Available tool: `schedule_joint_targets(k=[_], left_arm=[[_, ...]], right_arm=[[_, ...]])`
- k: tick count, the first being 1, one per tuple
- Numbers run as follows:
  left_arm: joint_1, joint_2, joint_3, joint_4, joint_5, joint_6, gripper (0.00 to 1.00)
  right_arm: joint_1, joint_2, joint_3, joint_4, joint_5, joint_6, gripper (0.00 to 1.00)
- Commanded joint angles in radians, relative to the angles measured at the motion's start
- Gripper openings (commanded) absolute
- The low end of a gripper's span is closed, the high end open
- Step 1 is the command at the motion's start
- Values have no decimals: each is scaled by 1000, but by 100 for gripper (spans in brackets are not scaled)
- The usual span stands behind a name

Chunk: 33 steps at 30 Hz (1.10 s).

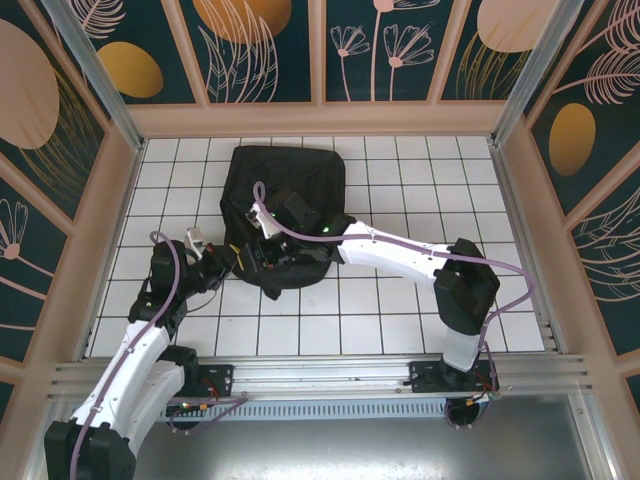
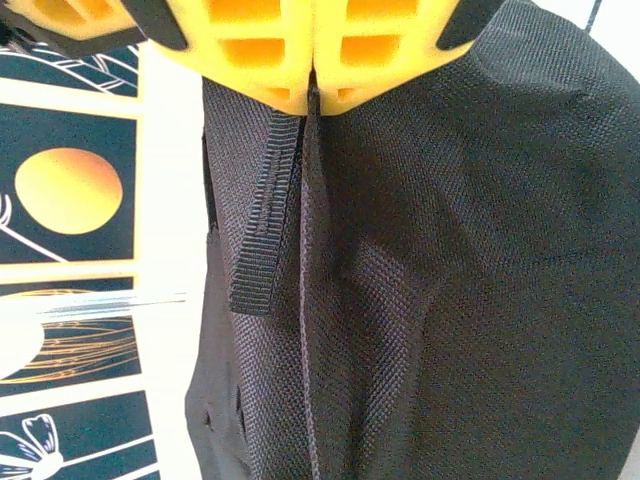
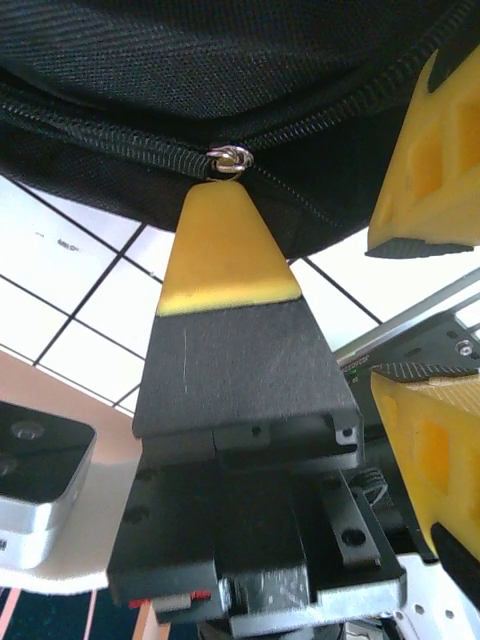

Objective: Pack the student bag
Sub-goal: Zip the student bag at the center of the table.

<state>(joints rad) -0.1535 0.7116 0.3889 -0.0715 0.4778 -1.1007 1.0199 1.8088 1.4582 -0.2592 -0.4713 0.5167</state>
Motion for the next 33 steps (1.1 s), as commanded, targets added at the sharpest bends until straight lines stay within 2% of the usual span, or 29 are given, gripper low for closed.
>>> schedule_joint_targets(k=[1,5,11,18,21,23,26,29,33], left_arm=[[-4,-5,49,106,53,-35,0],[-3,-5,48,130,71,-60,0],[-4,-9,45,144,68,-73,0],[-4,-3,48,165,68,-86,0],[-4,-6,47,167,74,-84,0],[-4,-7,44,169,79,-83,0],[-4,-9,40,168,83,-84,0],[-4,-9,39,167,82,-79,0],[-4,-7,38,167,74,-72,0]], right_arm=[[-24,29,-22,42,17,43,35],[-45,49,-52,100,-6,99,35],[-78,29,-152,293,-93,186,31],[-106,37,-205,336,-110,228,29],[-118,43,-204,333,-120,233,37],[-127,46,-211,341,-128,247,38],[-139,62,-202,329,-140,261,33],[-130,105,-141,237,-146,222,27],[-107,133,-107,222,-233,191,28]])
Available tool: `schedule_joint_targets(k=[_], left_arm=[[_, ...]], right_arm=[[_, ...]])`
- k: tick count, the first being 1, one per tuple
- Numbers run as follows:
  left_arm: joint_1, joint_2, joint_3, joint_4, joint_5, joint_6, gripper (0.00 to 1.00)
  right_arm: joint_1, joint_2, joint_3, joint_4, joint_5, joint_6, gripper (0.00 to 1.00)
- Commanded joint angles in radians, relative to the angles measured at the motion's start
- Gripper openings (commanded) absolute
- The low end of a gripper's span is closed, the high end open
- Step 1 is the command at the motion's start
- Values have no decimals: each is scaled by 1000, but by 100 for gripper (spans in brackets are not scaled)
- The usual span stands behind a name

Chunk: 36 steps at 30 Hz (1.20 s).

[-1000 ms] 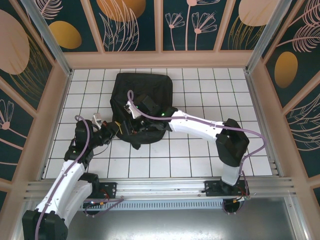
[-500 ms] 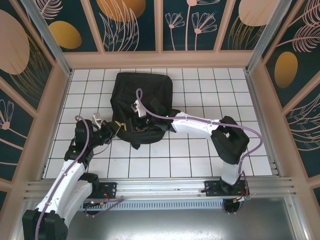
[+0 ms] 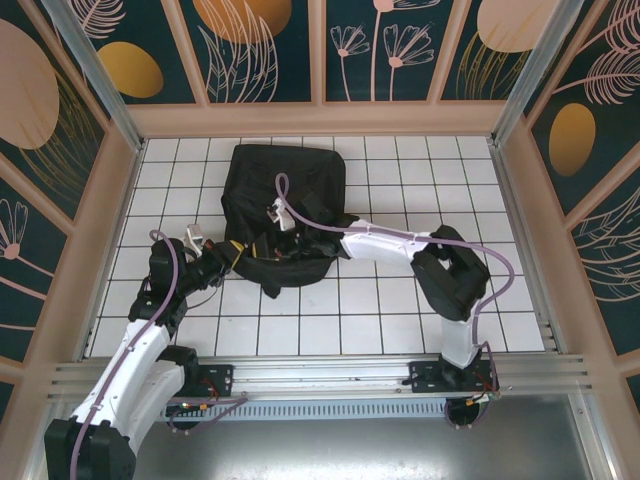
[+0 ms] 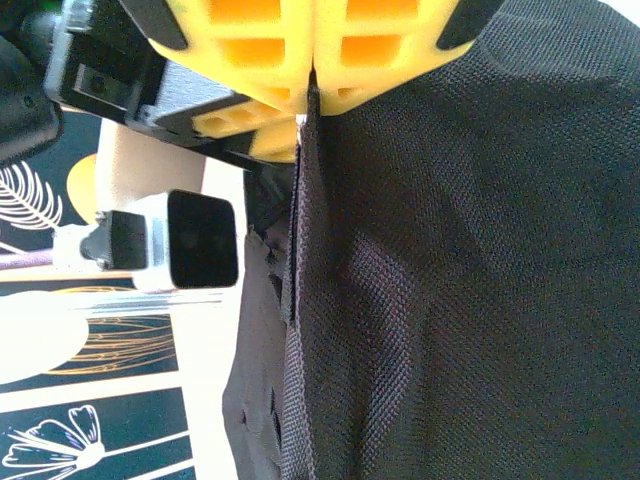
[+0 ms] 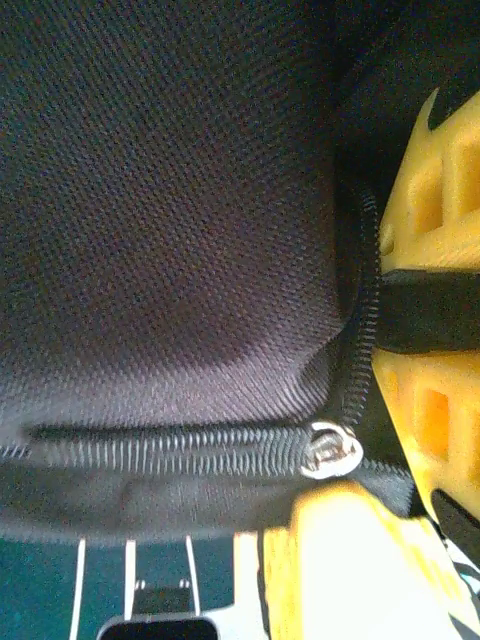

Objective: Pack the student bag
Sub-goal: Zip the student bag at the center of the table.

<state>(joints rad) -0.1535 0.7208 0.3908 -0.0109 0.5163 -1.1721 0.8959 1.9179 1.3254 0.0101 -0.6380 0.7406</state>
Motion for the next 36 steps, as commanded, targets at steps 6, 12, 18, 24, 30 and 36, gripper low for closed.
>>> schedule_joint_targets(k=[6,12,18,24,30,36], left_arm=[[-3,-14,27,108,29,2,0],[-4,-24,-1,111,31,10,0],[-3,-52,-67,158,54,46,0],[-4,-85,-124,267,107,169,0],[-4,-98,-129,236,79,285,0],[-3,-87,-140,152,-9,303,0]], right_arm=[[25,-13,-8,-8,-95,-39,41],[-11,-56,-70,88,-103,31,45],[-36,-78,-95,129,-108,70,44],[-29,-93,-72,37,-74,5,38],[-35,-168,-27,-156,-38,-131,37],[-38,-199,61,-336,-92,-249,39]])
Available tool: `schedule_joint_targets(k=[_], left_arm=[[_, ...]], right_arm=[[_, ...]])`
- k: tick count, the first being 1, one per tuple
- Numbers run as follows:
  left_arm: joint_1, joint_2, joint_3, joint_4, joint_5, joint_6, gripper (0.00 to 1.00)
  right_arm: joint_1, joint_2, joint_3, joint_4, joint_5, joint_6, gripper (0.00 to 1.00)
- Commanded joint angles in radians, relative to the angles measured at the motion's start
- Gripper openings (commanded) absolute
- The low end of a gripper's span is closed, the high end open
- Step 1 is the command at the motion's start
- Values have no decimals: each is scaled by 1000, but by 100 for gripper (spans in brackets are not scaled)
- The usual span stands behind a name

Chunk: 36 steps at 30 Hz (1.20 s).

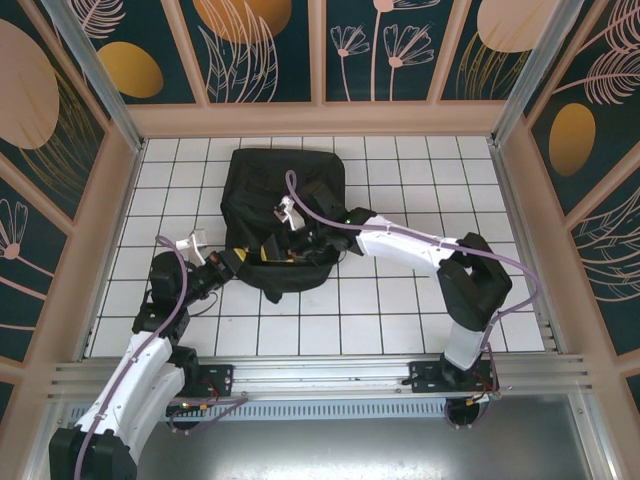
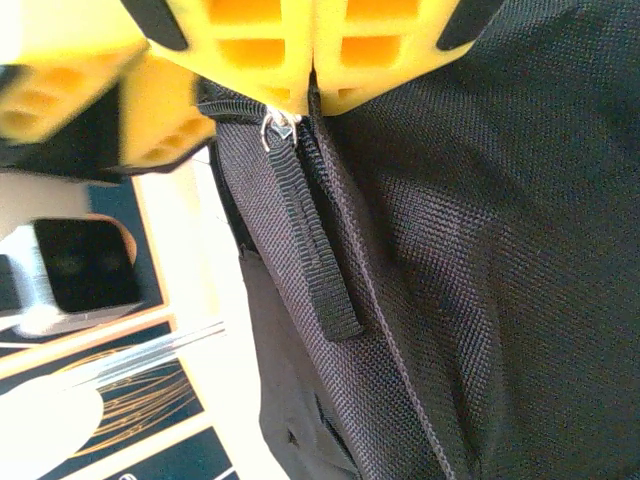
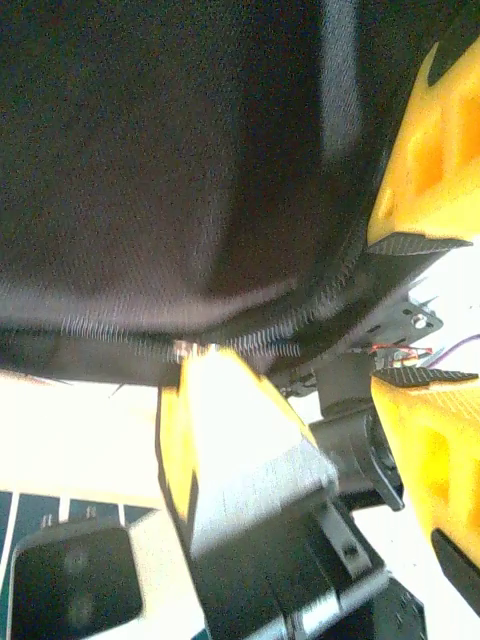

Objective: Pack the student bag
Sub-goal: Zip the student bag at the center of the table.

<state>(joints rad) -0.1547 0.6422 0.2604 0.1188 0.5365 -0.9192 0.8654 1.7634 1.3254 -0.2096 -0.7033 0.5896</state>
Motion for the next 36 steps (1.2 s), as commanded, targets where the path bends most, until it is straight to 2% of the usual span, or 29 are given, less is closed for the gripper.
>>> schedule_joint_targets(k=[1,4,8,11,16,29,36], left_arm=[[-3,-10,-10,22,-30,51,0],[-3,-9,-12,14,-32,52,0],[-2,-15,-11,13,-24,51,0],[-3,-15,-19,21,-18,51,0],[-3,-13,-15,33,-7,44,0],[-3,9,-8,66,23,26,0],[-2,19,-3,66,31,22,0]], right_arm=[[-8,-44,79,-136,-10,-102,40],[-6,-21,142,-151,-45,-98,41],[-2,41,255,-185,-15,-60,42],[7,136,394,-255,40,-43,42],[22,276,548,-323,49,-27,41],[30,339,524,-330,107,-43,40],[31,355,571,-357,115,-61,40]])
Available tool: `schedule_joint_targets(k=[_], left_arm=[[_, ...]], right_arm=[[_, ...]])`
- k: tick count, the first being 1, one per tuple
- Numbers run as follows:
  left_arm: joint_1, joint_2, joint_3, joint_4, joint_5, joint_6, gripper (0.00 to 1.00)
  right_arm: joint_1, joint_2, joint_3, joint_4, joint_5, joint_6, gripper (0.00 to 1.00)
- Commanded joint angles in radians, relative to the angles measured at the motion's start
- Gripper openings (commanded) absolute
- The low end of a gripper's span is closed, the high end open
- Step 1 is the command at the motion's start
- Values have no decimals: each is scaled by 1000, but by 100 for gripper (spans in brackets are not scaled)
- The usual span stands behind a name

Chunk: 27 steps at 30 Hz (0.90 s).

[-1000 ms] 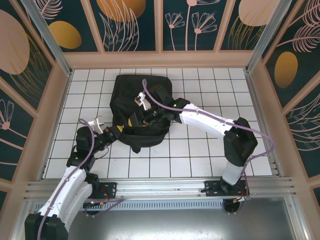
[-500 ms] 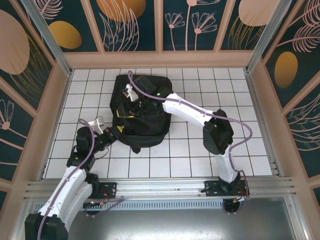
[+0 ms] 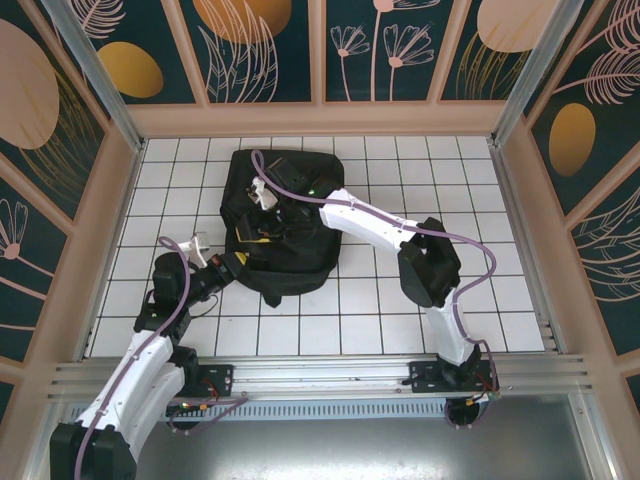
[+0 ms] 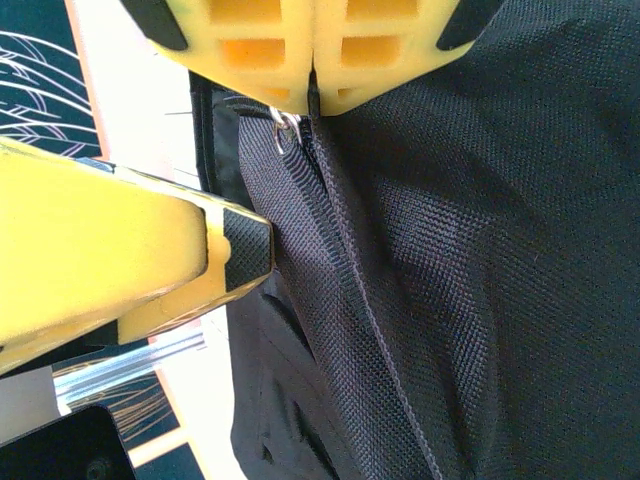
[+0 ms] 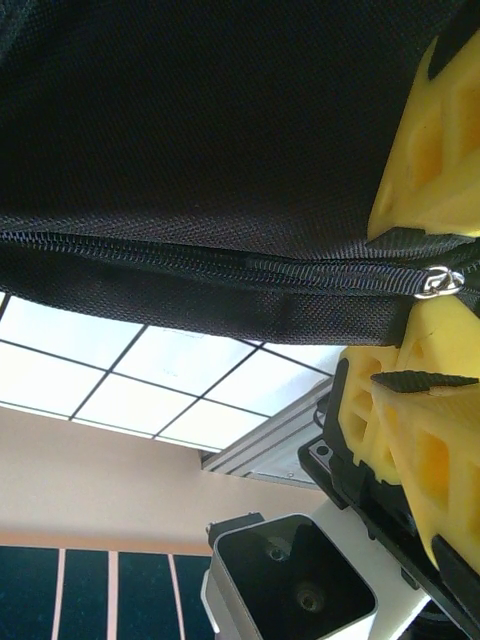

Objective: Pack the student bag
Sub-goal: Zip the student bag at the center of the table.

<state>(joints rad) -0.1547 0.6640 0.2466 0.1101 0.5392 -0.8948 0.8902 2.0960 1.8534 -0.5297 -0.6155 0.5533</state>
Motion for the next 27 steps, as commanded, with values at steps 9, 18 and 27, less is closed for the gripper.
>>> schedule_joint_targets(k=[9,18,27], left_arm=[[-3,5,45,47,41,20,0],[-3,14,49,37,38,26,0],[-3,16,62,28,47,34,0]], right_arm=[[19,16,68,-78,57,-50,40],[45,-11,93,-92,68,-44,41],[45,15,91,-112,125,-59,41]])
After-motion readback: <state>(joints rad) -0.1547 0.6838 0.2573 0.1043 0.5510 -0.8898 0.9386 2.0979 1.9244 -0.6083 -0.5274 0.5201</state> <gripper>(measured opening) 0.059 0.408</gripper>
